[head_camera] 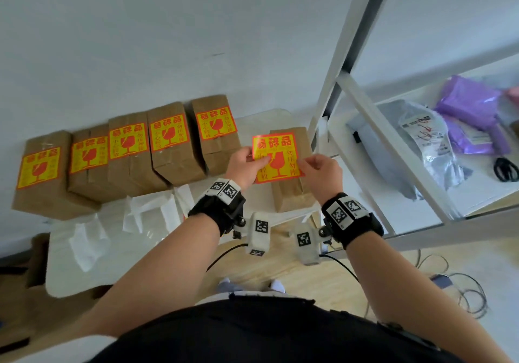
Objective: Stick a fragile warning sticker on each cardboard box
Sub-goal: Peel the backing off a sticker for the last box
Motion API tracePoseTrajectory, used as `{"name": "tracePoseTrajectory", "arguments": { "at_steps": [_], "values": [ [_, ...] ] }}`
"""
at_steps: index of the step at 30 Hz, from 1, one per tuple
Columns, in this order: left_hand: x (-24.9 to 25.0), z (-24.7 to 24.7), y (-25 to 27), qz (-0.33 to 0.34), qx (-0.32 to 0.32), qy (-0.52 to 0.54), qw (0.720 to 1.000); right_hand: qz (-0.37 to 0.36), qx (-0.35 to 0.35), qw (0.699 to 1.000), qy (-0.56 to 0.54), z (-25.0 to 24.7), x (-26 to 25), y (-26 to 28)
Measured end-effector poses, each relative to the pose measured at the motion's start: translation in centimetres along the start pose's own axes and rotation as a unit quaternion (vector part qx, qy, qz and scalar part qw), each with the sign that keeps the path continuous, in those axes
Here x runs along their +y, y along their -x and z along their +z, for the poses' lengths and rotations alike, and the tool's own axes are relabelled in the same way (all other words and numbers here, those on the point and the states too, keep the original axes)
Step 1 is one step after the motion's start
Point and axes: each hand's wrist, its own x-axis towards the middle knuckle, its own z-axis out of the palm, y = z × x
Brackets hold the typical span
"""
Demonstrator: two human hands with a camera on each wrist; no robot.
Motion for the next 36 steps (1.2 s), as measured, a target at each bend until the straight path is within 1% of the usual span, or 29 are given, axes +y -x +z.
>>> {"name": "tracePoseTrajectory", "arguments": {
  "at_steps": [3, 5, 9, 15, 18, 21, 27, 32, 36],
  "values": [
    [-0.7, 1.5, -0.4, -0.055, 0.027, 0.035, 0.998, -0.015, -0.001, 1.0, 0.01, -0.6, 1.0, -0.5],
    [-1.1, 2.3, -0.8, -0.08, 0.053, 0.037, 0.995, -0.024, 0.003, 0.999, 0.024, -1.0, 1.4, -0.8],
    [-1.6, 3.0, -1.6, -0.072, 0.061, 0.024, 0.995, -0.01, 0.019, 0.999, 0.04, -1.3, 2.3, -1.9],
    [-2.2, 3.6, -4.4, -0.044, 0.049, -0.06, 0.996, 0.025, 0.02, 0.997, 0.068, -1.0, 3.6, -2.9],
    [-2.6, 3.9, -6.5, -0.054, 0.047, -0.09, 0.993, 0.038, 0.022, 0.997, 0.068, -1.0, 3.8, -3.5],
    [-2.4, 4.2, -7.5, -0.07, 0.051, -0.098, 0.991, 0.045, 0.013, 0.996, 0.077, -1.1, 3.9, -4.2],
    [-2.9, 4.3, -7.7, -0.091, 0.091, -0.092, 0.987, 0.041, 0.007, 0.993, 0.106, -0.9, 3.9, -4.5],
    [-3.6, 4.2, -7.4, -0.082, 0.084, -0.088, 0.989, 0.042, 0.003, 0.993, 0.114, -1.0, 3.8, -4.6],
    [-3.5, 4.4, -7.3, -0.079, 0.092, -0.091, 0.988, 0.04, 0.005, 0.992, 0.122, -0.9, 3.9, -4.5]
  ]
}}
